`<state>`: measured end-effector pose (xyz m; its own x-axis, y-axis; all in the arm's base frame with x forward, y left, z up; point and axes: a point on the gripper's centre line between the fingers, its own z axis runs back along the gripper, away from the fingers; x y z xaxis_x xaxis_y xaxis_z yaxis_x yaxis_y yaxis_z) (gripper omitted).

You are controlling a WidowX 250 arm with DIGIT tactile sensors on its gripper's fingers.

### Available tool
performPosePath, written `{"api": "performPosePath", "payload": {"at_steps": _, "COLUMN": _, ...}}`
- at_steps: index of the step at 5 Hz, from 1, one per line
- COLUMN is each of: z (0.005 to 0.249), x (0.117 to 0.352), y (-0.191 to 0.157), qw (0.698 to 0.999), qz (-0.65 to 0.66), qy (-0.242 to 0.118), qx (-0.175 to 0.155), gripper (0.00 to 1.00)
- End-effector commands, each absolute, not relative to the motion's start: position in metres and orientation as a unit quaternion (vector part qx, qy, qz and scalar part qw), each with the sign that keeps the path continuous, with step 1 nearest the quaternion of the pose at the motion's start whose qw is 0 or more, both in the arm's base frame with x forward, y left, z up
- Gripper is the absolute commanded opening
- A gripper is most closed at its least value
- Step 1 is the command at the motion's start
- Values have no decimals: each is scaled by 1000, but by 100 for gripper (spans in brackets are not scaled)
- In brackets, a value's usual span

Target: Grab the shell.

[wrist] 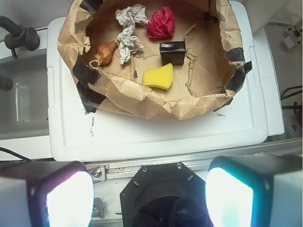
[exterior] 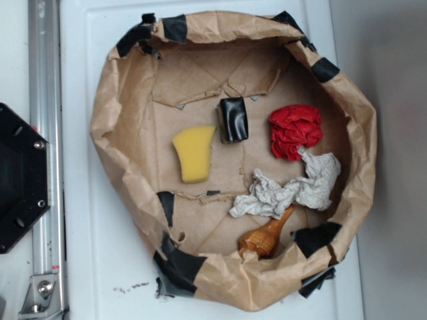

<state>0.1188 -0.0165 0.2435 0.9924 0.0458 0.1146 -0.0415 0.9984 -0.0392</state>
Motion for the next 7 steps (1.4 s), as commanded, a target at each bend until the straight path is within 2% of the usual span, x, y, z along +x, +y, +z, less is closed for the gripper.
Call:
{"api": "performPosePath", "payload": {"at_steps": 1, "z": 243, "x": 119, "y": -17, "qw": 998, "qz": 22, "qy": -58, "qx": -18, "gripper": 100}}
{"api": "performPosePath", "payload": {"at_steps": 2, "z": 205, "x": 162, "y": 5, "qw": 987, "qz": 124, "qy": -100, "qx": -20, "gripper": 100}}
{"api": "performPosePath", "payload": {"at_steps": 3, "z": 189, "x": 198, "y": 8, "qw": 965, "qz": 236, "qy": -107, "qx": -37, "gripper": 100}}
{"api": "performPosePath", "payload": {"at_steps": 4, "z": 167, "x": 236, "y": 7, "qw": 927, "qz": 359, "qy": -90, "qx": -59, "gripper": 100}}
{"api": "performPosePath", "payload": {"at_steps": 5, "z": 147, "x": 254, "y": -3, "qw": 902, "qz": 425, "qy": -31, "qx": -72, "gripper": 100}}
{"api": "performPosePath", "payload": {"at_steps": 6, "z": 113, "x": 264, "y": -26, "qw": 890, "qz": 444, "qy": 23, "qx": -101, "gripper": 100}}
{"api": "performPosePath", "payload": {"at_steps": 7, "z": 93, "x": 254, "y": -57, "qw": 896, "qz": 411, "qy": 76, "qx": -147, "gripper": 100}}
